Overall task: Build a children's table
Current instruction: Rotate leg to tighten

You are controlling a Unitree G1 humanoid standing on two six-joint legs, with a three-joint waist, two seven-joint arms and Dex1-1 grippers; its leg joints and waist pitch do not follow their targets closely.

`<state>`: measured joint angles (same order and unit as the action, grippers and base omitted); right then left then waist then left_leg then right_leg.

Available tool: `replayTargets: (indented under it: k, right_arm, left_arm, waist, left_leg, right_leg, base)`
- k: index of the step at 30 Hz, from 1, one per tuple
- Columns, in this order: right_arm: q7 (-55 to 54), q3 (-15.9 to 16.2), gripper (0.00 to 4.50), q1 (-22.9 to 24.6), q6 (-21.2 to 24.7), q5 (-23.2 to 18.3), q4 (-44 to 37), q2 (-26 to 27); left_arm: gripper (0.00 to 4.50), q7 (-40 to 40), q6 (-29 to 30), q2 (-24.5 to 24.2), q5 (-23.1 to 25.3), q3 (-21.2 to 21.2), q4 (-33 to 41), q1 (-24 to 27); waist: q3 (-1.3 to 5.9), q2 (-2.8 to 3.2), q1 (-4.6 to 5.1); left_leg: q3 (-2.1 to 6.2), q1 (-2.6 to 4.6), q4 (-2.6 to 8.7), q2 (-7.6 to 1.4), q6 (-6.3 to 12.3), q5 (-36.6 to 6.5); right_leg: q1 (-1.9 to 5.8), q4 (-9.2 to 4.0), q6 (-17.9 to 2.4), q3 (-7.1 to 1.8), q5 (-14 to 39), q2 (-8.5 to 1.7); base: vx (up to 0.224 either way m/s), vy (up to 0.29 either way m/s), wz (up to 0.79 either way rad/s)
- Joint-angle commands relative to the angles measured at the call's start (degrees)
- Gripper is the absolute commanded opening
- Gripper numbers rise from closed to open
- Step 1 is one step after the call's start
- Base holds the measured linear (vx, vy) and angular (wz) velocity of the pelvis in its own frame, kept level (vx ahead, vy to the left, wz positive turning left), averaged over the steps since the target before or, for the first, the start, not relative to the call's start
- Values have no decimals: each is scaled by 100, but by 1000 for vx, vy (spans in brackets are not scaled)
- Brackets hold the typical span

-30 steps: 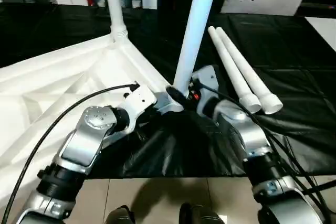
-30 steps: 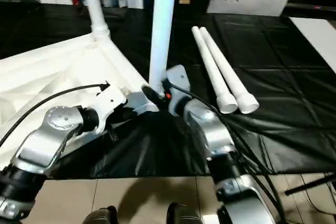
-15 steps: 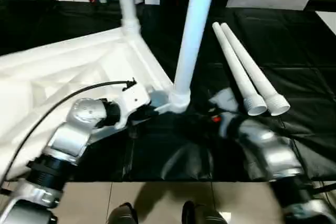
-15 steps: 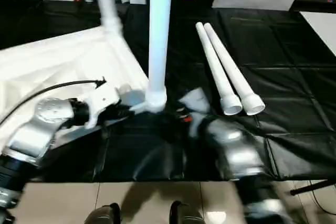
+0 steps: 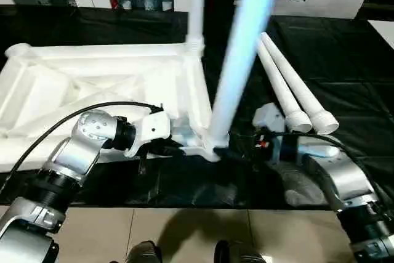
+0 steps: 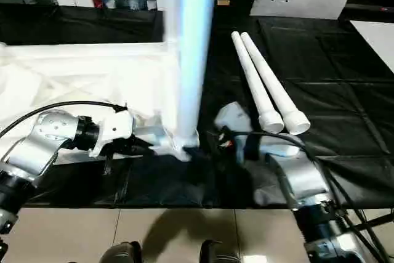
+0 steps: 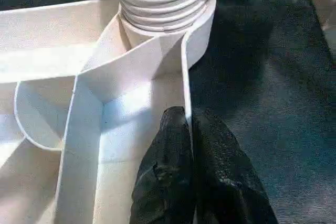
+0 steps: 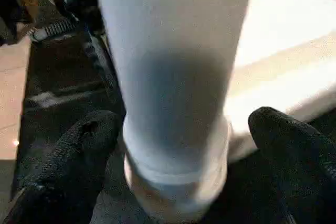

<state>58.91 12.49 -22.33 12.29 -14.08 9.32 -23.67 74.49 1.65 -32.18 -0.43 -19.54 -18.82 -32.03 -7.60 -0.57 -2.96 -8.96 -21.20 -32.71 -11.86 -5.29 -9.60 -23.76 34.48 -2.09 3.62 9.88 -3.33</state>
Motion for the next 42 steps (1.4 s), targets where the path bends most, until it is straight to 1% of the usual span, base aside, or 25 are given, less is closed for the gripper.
replayTargets:
  k: [1,4,6,9,11,16,17,21,22,24,26,27,28,29,30,31,32,33,34,35,36,37,39,41,42]
  right_arm:
    - [139,56,413,-65,49,-96,66,-11]
    - [241,86,408,-117,85,-99,154,25]
    - [304,100,369,-140,99,-106,203,36]
    - [383,105,364,-149,123,-127,236,46]
    - [421,106,335,-148,147,-144,241,47]
    - [493,110,307,-117,213,-169,258,75]
    - [502,108,288,-108,237,-190,249,83]
    - [350,133,276,28,487,-272,148,213]
    - [245,137,275,45,519,-240,150,259]
    - [-85,146,274,84,579,-126,180,405]
    - [-658,77,274,92,782,-19,262,687]
    - [-658,77,274,92,782,-19,262,687]
    - [-1498,-163,274,51,1180,-141,354,1308]
    - [-1845,-253,274,10,1314,-158,417,1560]
    - [-1845,-253,273,10,1314,-158,417,1560]
    - [-2221,-344,273,-60,1370,-148,546,1836]
    - [-2804,-466,272,-210,1351,-54,829,2196]
    - [-2804,-466,272,-210,1351,-54,829,2196]
    - [-3474,-670,272,-453,1226,14,1255,2580]
    - [-3516,-687,272,-469,1219,17,1282,2605]
    - [-3712,-717,272,-567,1150,90,1416,2713]
    - [-3786,-706,272,-605,1078,151,1466,2740]
    - [-3862,-697,272,-637,965,217,1515,2762]
    - [-3765,-778,342,-600,805,307,1453,2735]
    - [-3754,-785,342,-594,800,308,1446,2730]
  left_arm:
    - [0,202,-210,35,-24,-163,34,-102]
    - [0,258,-288,57,-23,-176,-30,-127]
    - [0,285,-321,62,-17,-176,-64,-139]
    - [0,293,-367,55,-1,-171,-110,-145]
    - [0,294,-387,47,5,-163,-130,-145]
    - [0,279,-422,46,8,-137,-187,-143]
    - [0,271,-413,52,-2,-127,-190,-139]
    - [0,64,-120,154,-114,-6,-63,-46]
    - [0,-8,-38,177,-117,20,-23,-31]
    - [0,-239,247,255,-130,100,111,11]
    - [0,-636,686,429,-171,241,332,53]
    - [0,-636,686,429,-171,241,332,53]
    - [0,-1308,1384,852,-280,439,792,129]
    - [0,-1603,1679,1056,-293,510,962,159]
    - [0,-1603,1679,1056,-293,510,962,159]
    - [0,-1934,1930,1299,-261,553,1130,192]
    - [0,-2477,2240,1701,-128,594,1302,218]
    - [0,-2477,2240,1701,-128,594,1302,218]
    - [0,-3062,2418,2147,122,520,1388,202]
    - [0,-3101,2430,2174,139,512,1394,200]
    - [0,-3298,2472,2330,205,465,1407,184]
    - [0,-3349,2450,2364,241,433,1394,166]
    - [0,-3411,2387,2386,303,404,1358,145]
    - [0,-3412,2301,2167,516,313,1269,81]
    - [0,-3405,2299,2148,527,310,1265,79]
  waist:
    - [557,90,11]
    - [542,82,-12]
    - [546,74,-18]
    - [545,69,-26]
    - [546,67,-25]
    - [539,61,-29]
    - [538,59,-28]
    - [553,67,-31]
    - [572,89,-34]
    - [564,78,-24]
    - [538,82,-4]
    - [530,77,6]
    - [531,105,50]
    - [530,103,67]
    - [550,98,91]
    - [555,95,102]
    - [550,94,162]
    - [550,94,162]
    - [572,77,164]
    - [546,74,208]
    - [566,48,193]
    - [567,50,191]
    - [588,68,181]
    - [599,76,179]
    - [603,79,178]
  left_leg:
    - [-56,53,288,-103,422,-607]
    - [-62,60,293,-104,386,-748]
    - [-65,68,291,-103,347,-778]
    - [-60,58,289,-105,322,-774]
    - [-63,64,286,-102,314,-810]
    - [-58,55,283,-99,263,-850]
    - [-60,55,281,-97,260,-863]
    - [-59,68,275,-103,237,-909]
    - [-55,58,269,-98,237,-838]
    - [-53,54,279,-104,208,-828]
    - [-50,72,290,-96,91,-1109]
    - [-45,61,292,-85,68,-1150]
    - [-31,62,301,-102,-31,-1247]
    - [-24,60,303,-96,-50,-1304]
    - [-26,58,290,-90,-81,-1272]
    - [-13,40,289,-81,-85,-1225]
    - [-28,43,280,-77,-99,-1206]
    - [-28,43,280,-77,-99,-1206]
    - [-29,47,257,-56,-59,-1148]
    - [-38,35,265,-63,-38,-1150]
    - [-48,55,242,-37,15,-1183]
    - [-42,20,252,-34,67,-1079]
    - [-44,10,246,-36,122,-1005]
    - [-43,4,248,-41,178,-889]
    - [-42,6,248,-44,186,-894]
  right_leg:
    - [404,-256,-1554,-291,21,-366]
    - [400,-282,-1525,-289,316,-379]
    - [398,-291,-1489,-292,436,-377]
    - [398,-285,-1460,-291,474,-379]
    - [396,-293,-1438,-293,542,-378]
    - [389,-302,-1367,-294,763,-380]
    - [388,-306,-1361,-295,782,-379]
    - [380,-302,-1367,-293,824,-378]
    - [397,-294,-1395,-292,697,-381]
    - [389,-282,-1407,-289,671,-378]
    - [368,-329,-1303,-285,1231,-388]
    - [369,-348,-1259,-280,1372,-382]
    - [362,-344,-1230,-284,1519,-387]
    - [359,-357,-1211,-272,1613,-385]
    - [369,-350,-1195,-275,1608,-392]
    - [376,-348,-1171,-267,1620,-391]
    - [348,-375,-1140,-268,1665,-379]
    - [348,-375,-1140,-268,1665,-379]
    - [365,-394,-1117,-269,1655,-379]
    - [330,-397,-1128,-275,1661,-367]
    - [348,-425,-1039,-269,1776,-367]
    - [357,-419,-990,-269,1712,-362]
    - [358,-400,-953,-272,1520,-352]
    - [362,-374,-999,-268,1206,-343]
    - [362,-370,-1008,-269,1165,-345]
  base:
    - [0,0,0]
    - [0,0,0]
    - [0,0,0]
    - [0,0,0]
    - [0,0,0]
    - [0,0,0]
    - [0,0,0]
    - [0,0,0]
    - [0,0,0]
    - [0,0,0]
    - [0,0,0]
    - [0,0,0]
    - [0,0,0]
    - [0,0,0]
    - [0,0,0]
    - [0,0,0]
    - [0,0,0]
    - [0,0,0]
    - [0,0,0]
    - [0,0,0]
    - [0,0,0]
    - [0,0,0]
    - [0,0,0]
    - [0,0,0]
    - [0,0,0]
